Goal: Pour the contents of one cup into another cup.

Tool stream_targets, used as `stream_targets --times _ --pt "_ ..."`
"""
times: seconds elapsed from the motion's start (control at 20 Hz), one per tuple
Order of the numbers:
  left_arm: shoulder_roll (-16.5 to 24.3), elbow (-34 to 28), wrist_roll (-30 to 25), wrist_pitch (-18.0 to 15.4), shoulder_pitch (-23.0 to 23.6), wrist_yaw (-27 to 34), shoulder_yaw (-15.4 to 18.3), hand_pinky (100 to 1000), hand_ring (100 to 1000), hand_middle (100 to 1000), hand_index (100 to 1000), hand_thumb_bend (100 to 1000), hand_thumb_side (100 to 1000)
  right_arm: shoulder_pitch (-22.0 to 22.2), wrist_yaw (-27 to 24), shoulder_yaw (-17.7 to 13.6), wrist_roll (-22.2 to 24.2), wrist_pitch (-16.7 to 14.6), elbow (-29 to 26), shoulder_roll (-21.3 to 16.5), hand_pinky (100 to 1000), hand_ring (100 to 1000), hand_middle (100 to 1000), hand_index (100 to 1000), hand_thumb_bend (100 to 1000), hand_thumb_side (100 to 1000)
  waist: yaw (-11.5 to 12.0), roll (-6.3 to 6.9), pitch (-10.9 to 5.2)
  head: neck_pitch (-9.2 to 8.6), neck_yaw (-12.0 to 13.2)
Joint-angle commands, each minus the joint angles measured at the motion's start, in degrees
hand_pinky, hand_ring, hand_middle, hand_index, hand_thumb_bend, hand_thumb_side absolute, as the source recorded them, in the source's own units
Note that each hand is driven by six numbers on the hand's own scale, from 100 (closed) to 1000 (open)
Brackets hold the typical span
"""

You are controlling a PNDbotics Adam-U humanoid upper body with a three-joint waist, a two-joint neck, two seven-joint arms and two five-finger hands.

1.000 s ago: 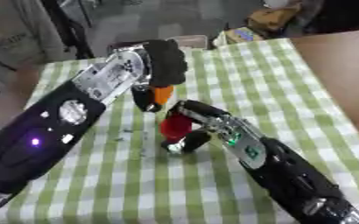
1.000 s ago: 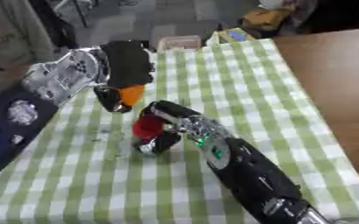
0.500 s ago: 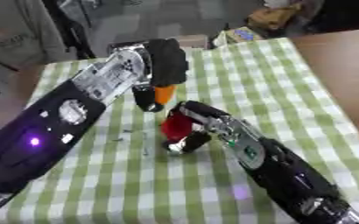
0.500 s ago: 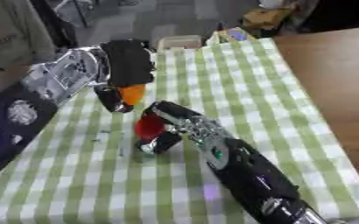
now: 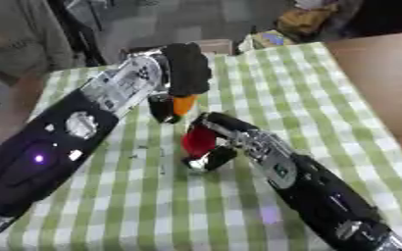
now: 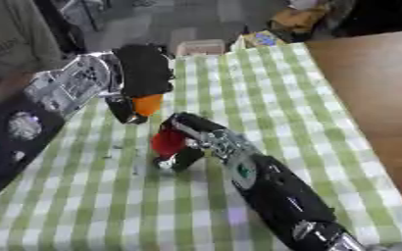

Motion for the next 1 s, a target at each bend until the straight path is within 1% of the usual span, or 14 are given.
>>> stream_targets --times 0.05,0.1,0.15,0.4,0.55,0.8,1.0 --pt "1.1 -1.1 -9.6 -9.1 -1.1 -0.3 1.4 181 133 120 633 100 586 -1.1 0.4 -0.6 -0.8 0.0 -0.6 0.0 558 499 431 617 190 283 -0.1 -0.43 -0.75 0.18 0.2" --pt "1.2 -1.2 -9.4 -8.8 -1.1 -0.4 1.6 182 134 120 634 100 574 -1.1 0.4 -0.7 -1.0 0.1 -0.6 0.0 562 505 432 619 175 286 -0.1 -0.49 -0.76 0.13 0.2" --pt "1.4 -1.4 -9.2 -8.5 -1.1 -0.5 1.9 183 134 121 634 100 589 -1.1 0.4 -0.9 -1.4 0.2 -0.7 -0.1 563 506 434 622 191 283 -0.1 -0.55 -0.77 0.06 0.3" --pt "2.6 -2.9 -8.4 -6.8 -0.7 -0.9 3.7 181 133 121 634 100 595 -1.1 0.6 -1.8 -3.8 0.7 -0.8 -0.7 568 519 444 633 199 285 -0.2 -0.91 -0.79 -0.45 0.4" --pt "3.5 -3.8 -8.0 -5.4 -0.1 -0.6 5.0 178 131 120 633 100 597 -1.1 0.8 -2.7 -6.2 1.2 -0.7 -1.4 572 527 451 640 206 285 -0.3 -1.13 -0.75 -0.83 0.5" --pt "4.6 -5.9 -6.2 -1.8 2.0 1.1 7.9 160 120 118 633 100 598 -1.1 1.6 -4.3 -11.0 2.0 0.2 -2.3 583 543 464 654 224 288 -0.4 -1.62 -0.48 -1.62 0.7" --pt "5.2 -7.5 -3.4 2.0 4.6 2.6 11.0 144 111 116 633 100 596 -0.9 2.4 -5.4 -14.9 2.3 1.5 -2.8 590 559 477 668 246 307 -0.6 -2.12 -0.12 -2.31 0.8"
